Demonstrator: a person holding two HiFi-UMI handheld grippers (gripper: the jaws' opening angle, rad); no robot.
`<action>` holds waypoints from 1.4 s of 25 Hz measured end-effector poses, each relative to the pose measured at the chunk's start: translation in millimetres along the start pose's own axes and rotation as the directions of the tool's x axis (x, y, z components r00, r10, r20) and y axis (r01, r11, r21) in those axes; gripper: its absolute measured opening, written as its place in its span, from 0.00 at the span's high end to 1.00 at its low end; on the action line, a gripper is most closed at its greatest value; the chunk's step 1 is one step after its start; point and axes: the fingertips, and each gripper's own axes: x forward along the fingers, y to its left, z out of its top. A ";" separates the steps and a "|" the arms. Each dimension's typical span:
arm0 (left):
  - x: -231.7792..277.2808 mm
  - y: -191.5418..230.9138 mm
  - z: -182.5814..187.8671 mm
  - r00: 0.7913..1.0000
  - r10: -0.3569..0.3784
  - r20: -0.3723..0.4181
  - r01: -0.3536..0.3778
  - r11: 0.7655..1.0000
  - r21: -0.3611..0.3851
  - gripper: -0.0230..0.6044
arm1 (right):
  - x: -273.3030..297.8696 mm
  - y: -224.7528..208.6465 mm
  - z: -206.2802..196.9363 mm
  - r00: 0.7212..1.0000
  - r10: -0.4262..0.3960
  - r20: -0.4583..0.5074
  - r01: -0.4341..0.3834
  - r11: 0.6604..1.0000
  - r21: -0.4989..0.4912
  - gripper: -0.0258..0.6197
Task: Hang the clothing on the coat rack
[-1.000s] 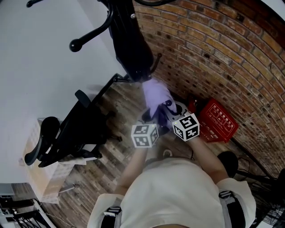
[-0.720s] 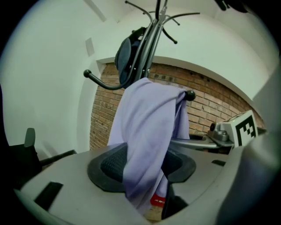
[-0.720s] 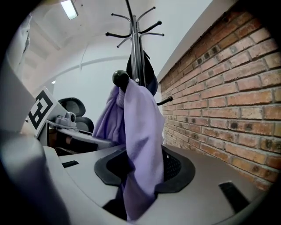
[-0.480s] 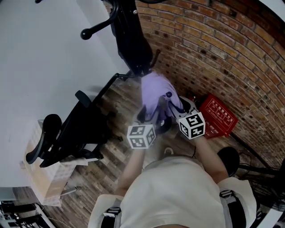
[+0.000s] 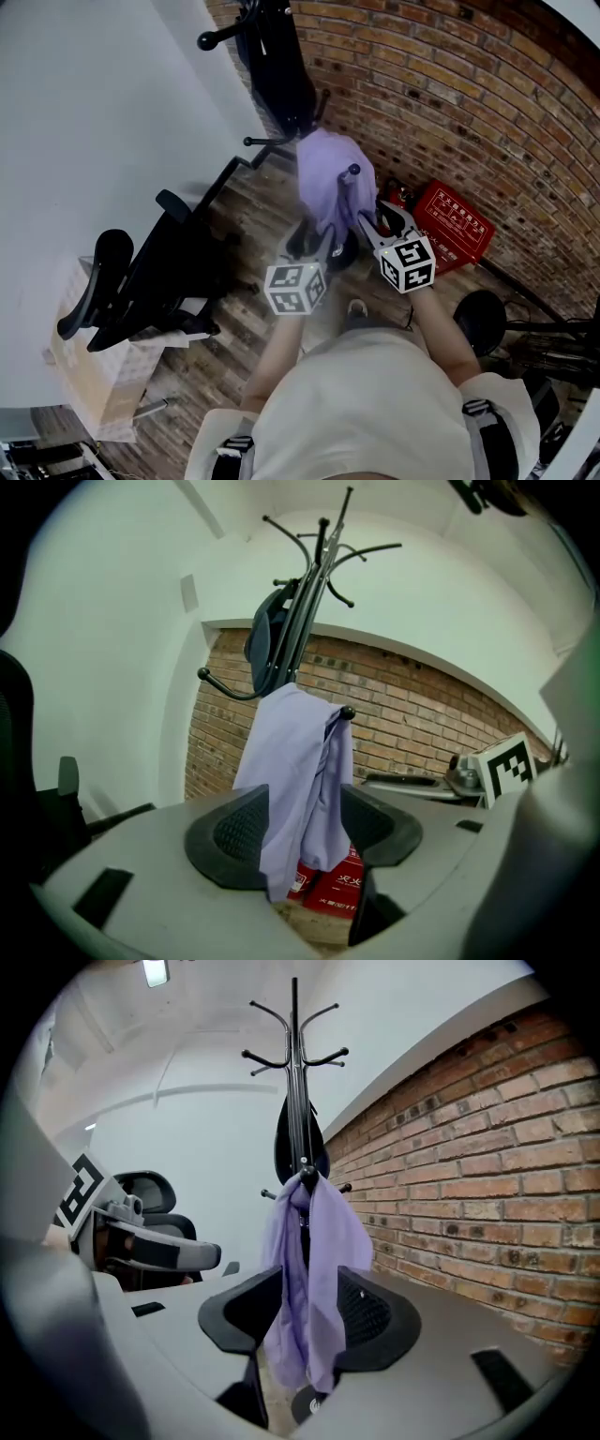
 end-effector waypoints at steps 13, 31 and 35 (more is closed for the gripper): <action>-101.4 -11.3 -7.2 0.997 0.057 0.054 -0.057 0.998 -0.006 0.85 | -84.4 83.9 16.8 0.997 0.014 0.075 -0.014 1.000 -0.004 0.89; -228.1 -42.6 -30.2 0.994 0.047 0.097 -0.047 0.999 0.004 0.92 | -175.7 186.4 15.6 0.989 0.067 0.130 -0.063 0.997 -0.034 0.94; -239.5 -47.6 -34.8 0.994 0.043 0.097 -0.044 0.999 0.009 0.92 | -184.7 197.0 13.3 0.988 0.071 0.134 -0.067 0.997 -0.035 0.95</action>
